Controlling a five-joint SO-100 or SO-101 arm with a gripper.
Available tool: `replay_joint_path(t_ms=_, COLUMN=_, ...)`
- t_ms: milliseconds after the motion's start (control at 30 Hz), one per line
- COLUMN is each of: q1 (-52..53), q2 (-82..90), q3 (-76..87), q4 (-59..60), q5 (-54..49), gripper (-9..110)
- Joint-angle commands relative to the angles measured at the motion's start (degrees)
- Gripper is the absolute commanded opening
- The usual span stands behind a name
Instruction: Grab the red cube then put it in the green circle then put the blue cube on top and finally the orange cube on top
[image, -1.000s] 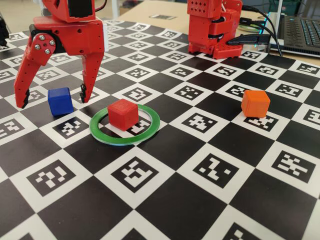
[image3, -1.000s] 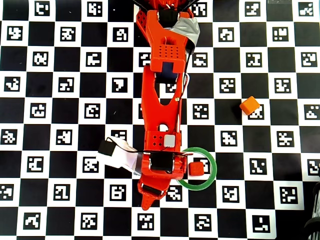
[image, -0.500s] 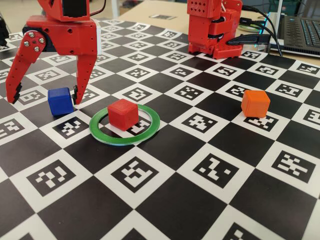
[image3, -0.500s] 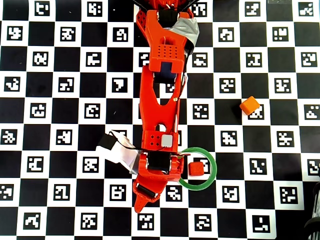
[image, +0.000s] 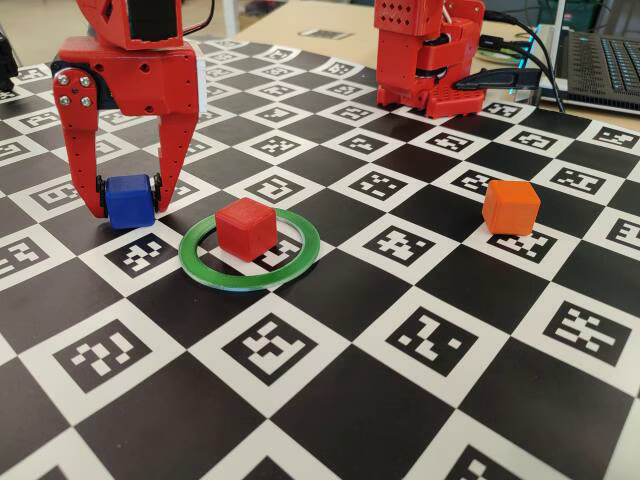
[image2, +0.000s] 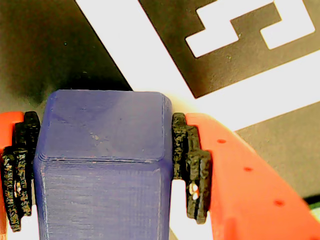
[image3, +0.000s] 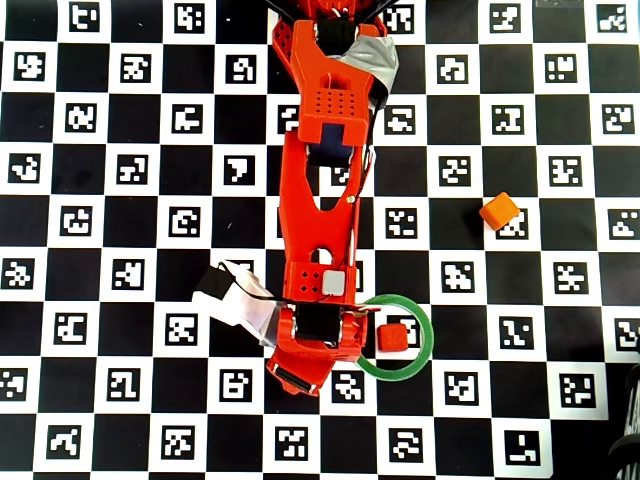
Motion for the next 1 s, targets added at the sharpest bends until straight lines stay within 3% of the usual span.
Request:
replay_joint_path(t_ms=0, q1=1.3, q2=12.1, q3=-0.8, q4=1.4, q5=-2.2, gripper=10)
replay_joint_path(t_ms=267, q1=1.8, q2=23.2, q3=-1.0, q4=6.9, q5=-7.5, gripper=10)
replay_joint_path(t_ms=500, q1=-3.9, q2=30.5, q3=-1.0, q4=13.8, q5=-13.4, gripper=9)
replay_joint_path(t_ms=967, q1=-16.3, q2=29.5, q3=3.3, q4=15.9, q5=-16.5, gripper=9)
